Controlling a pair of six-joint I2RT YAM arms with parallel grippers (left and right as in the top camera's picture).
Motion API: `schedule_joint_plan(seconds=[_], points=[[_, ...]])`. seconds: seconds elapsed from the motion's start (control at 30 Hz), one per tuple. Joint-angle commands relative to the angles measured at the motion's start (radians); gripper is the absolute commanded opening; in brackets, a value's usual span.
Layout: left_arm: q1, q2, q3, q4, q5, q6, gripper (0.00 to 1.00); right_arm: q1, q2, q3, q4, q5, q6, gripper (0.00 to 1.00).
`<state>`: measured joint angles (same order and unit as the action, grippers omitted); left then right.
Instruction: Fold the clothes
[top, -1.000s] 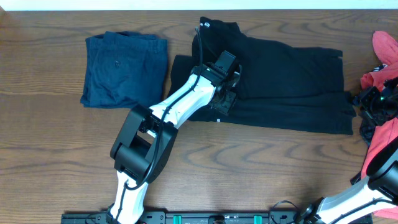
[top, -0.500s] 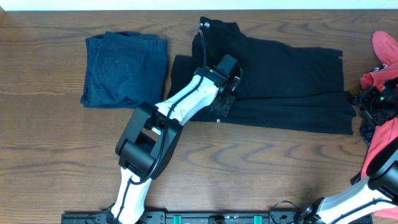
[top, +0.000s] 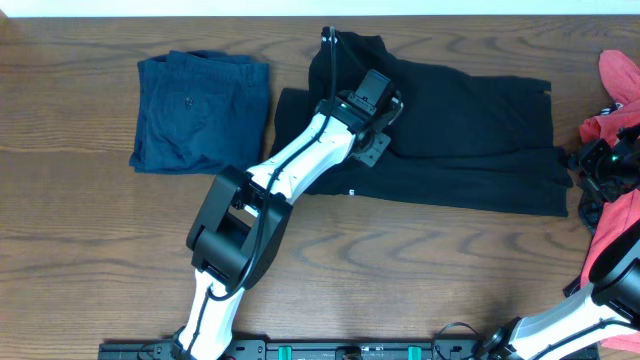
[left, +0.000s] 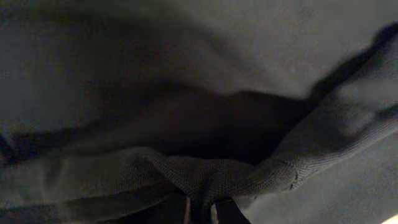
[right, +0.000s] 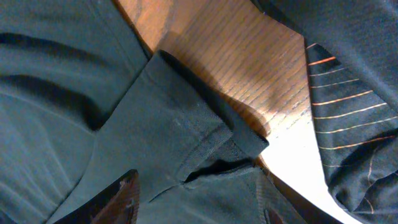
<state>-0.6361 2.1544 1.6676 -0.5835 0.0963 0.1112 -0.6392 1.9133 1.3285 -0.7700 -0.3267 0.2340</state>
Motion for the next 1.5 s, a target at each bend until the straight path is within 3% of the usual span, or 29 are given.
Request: schedule_joint_plan(seconds=[0.0,0.13,0.2,0.43,0.5,0.53,0.67,0.7,0.73,0.77,0.8,0.83,1.0,1.23,1.47], points=[[-0.006,0.016,0.012,0.026,-0.014,0.066,0.06,0.02,-0.015,0.005,0.0,-0.015,0.005,0.58],[-0.006,0.016,-0.001,0.081,-0.014,0.08,0.07,0.02,-0.015,0.005,0.0,-0.015,0.005,0.58],[-0.006,0.016,-0.002,0.109,-0.014,0.08,0.12,0.02,-0.015,0.005,0.0,-0.015,0.005,0.58],[-0.006,0.016,-0.002,0.08,-0.016,0.079,0.58,0.025,-0.015,0.005,-0.001,-0.015,0.005,0.59],[-0.004,0.016,-0.001,0.031,-0.016,0.079,0.93,0.025,-0.015,0.005,-0.001,-0.016,0.005,0.58],[-0.003,0.016,-0.001,0.008,-0.02,0.079,0.99,0.025,-0.015,0.005,0.0,-0.015,0.005,0.58],[-0.002,0.016,-0.002,-0.087,-0.054,0.071,1.0,0.025,-0.015,0.005,0.0,-0.015,0.005,0.59],[-0.002,0.016,-0.004,-0.094,-0.056,0.071,0.9,0.025,-0.015,0.005,0.0,-0.015,0.005,0.59],[-0.002,0.017,-0.011,-0.088,-0.057,0.072,0.72,0.025,-0.015,0.005,0.0,-0.015,0.005,0.59],[-0.001,0.017,-0.018,-0.075,-0.057,0.072,0.47,0.025,-0.015,0.005,0.0,-0.015,0.005,0.58],[0.002,0.018,-0.03,-0.051,-0.057,0.072,0.15,0.025,-0.015,0.005,0.0,-0.015,0.005,0.59],[0.006,0.02,-0.042,-0.026,-0.057,0.072,0.06,0.025,-0.015,0.005,0.0,-0.015,0.005,0.59],[0.026,0.065,-0.068,0.07,-0.055,0.071,0.06,0.025,-0.015,0.005,-0.001,-0.015,0.005,0.59],[0.032,0.094,-0.068,0.063,-0.053,0.064,0.06,0.025,-0.015,0.005,0.0,-0.015,0.005,0.59],[0.056,0.093,-0.063,0.19,-0.077,0.064,0.06,0.025,-0.015,0.005,-0.006,-0.014,0.005,0.59]])
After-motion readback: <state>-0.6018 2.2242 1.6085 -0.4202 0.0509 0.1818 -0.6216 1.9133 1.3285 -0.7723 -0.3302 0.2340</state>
